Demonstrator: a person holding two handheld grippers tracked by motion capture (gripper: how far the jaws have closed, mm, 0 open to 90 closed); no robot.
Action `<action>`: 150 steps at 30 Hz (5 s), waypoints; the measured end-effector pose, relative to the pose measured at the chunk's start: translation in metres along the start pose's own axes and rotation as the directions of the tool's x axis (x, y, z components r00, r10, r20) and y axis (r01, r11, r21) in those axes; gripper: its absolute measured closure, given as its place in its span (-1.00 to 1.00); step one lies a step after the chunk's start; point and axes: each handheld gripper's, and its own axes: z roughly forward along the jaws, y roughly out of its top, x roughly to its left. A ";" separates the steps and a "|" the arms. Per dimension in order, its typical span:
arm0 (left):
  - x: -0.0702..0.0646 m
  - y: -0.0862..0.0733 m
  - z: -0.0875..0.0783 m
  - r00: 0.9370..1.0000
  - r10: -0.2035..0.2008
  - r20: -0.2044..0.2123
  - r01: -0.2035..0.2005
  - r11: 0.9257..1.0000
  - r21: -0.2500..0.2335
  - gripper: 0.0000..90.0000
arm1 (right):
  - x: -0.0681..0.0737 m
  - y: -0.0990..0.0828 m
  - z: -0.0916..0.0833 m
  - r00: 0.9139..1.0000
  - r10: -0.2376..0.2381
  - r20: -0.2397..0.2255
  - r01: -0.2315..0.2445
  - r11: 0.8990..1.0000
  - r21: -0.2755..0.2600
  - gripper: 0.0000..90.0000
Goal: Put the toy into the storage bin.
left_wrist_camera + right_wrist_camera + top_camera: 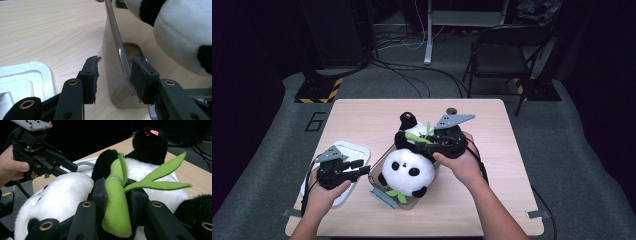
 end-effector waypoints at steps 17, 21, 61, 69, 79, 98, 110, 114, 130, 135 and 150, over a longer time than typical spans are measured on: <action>0.003 -0.002 0.001 1.000 0.001 -0.014 -0.001 1.000 0.002 0.26 | -0.002 -0.011 0.024 0.999 0.032 -0.005 -0.032 0.999 0.018 0.57; 0.003 -0.001 0.002 1.000 -0.005 0.007 0.005 1.000 0.001 0.22 | -0.002 -0.015 0.026 0.999 0.033 -0.001 -0.032 0.999 0.020 0.57; -0.004 0.002 0.005 1.000 0.014 0.018 -0.014 1.000 -0.011 0.04 | -0.004 -0.033 0.043 0.997 0.033 0.073 -0.041 0.993 0.113 0.54; -0.006 0.002 0.007 1.000 0.011 0.024 -0.011 1.000 -0.010 0.04 | -0.007 -0.038 0.048 0.997 0.046 0.059 -0.052 0.991 0.119 0.53; -0.005 0.001 0.008 1.000 0.005 0.026 -0.005 1.000 -0.004 0.04 | -0.013 -0.046 0.056 0.996 0.086 0.027 -0.089 0.986 0.142 0.53; -0.002 -0.001 0.009 1.000 0.000 0.017 0.000 1.000 0.001 0.04 | -0.010 -0.059 0.068 0.998 0.049 0.039 -0.057 0.977 0.204 0.50; 0.002 -0.001 0.004 1.000 -0.010 0.010 0.010 1.000 -0.014 0.03 | -0.012 -0.057 0.066 0.994 0.108 -0.001 -0.107 0.977 0.183 0.24; 0.005 0.000 0.001 1.000 -0.011 -0.001 0.011 1.000 -0.028 0.03 | -0.011 -0.054 0.057 0.997 0.077 0.005 -0.077 0.985 0.157 0.12; 0.028 -0.001 -0.021 0.996 -0.070 -0.059 0.065 0.994 -0.086 0.03 | -0.039 -0.048 0.006 0.984 0.109 0.142 -0.116 0.993 0.037 0.14; 0.035 -0.004 -0.024 0.993 -0.090 -0.081 0.082 0.992 -0.092 0.03 | -0.044 -0.057 0.015 0.981 0.129 0.142 -0.143 0.985 0.093 0.31; 0.059 -0.018 -0.027 0.977 -0.129 -0.167 0.115 0.989 -0.093 0.02 | -0.046 -0.068 0.030 0.980 0.131 0.152 -0.150 0.981 0.122 0.41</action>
